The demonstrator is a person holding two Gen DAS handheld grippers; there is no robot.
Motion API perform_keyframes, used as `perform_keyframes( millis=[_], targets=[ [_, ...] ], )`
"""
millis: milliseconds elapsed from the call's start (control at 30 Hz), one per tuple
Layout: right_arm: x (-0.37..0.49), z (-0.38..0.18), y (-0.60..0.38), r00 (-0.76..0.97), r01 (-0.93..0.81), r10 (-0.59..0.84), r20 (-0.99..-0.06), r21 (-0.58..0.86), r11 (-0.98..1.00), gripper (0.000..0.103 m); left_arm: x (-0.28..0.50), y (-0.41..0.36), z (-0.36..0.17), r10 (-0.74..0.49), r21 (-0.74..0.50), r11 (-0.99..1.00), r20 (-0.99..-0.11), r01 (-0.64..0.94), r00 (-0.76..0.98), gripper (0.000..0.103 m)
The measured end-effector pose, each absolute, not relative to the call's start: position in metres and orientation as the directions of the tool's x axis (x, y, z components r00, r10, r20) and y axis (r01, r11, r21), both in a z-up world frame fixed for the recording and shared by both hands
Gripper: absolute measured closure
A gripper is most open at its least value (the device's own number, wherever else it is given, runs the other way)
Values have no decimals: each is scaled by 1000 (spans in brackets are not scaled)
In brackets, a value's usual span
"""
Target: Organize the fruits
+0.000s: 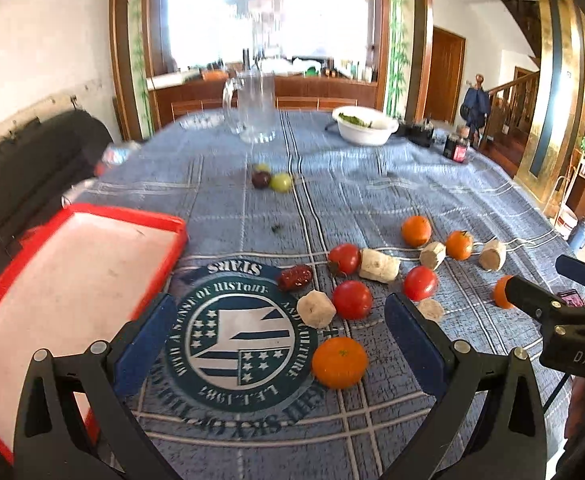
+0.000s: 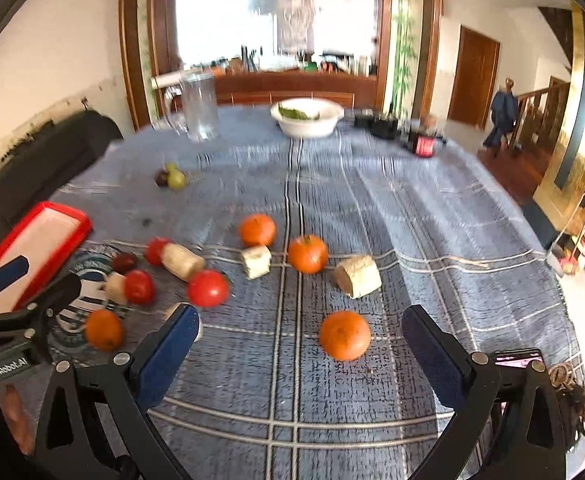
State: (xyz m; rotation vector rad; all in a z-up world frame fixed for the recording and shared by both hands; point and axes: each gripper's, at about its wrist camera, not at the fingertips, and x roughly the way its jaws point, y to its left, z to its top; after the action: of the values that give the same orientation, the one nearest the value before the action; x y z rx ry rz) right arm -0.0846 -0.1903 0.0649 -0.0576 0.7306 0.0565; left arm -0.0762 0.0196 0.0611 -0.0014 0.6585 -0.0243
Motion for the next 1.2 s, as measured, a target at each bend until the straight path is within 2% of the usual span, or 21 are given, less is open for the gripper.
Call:
perform_keyframes(
  millis=[300, 1200],
  targets=[
    [-101, 66, -184, 756, -73, 42, -654, -21, 997, 1, -98, 16, 64, -18, 11, 999, -583, 30, 812, 0],
    [-120, 74, -182, 769, -94, 79, -634, 10, 996, 1, -106, 15, 63, -12, 12, 1000, -594, 23, 805, 0]
  ],
)
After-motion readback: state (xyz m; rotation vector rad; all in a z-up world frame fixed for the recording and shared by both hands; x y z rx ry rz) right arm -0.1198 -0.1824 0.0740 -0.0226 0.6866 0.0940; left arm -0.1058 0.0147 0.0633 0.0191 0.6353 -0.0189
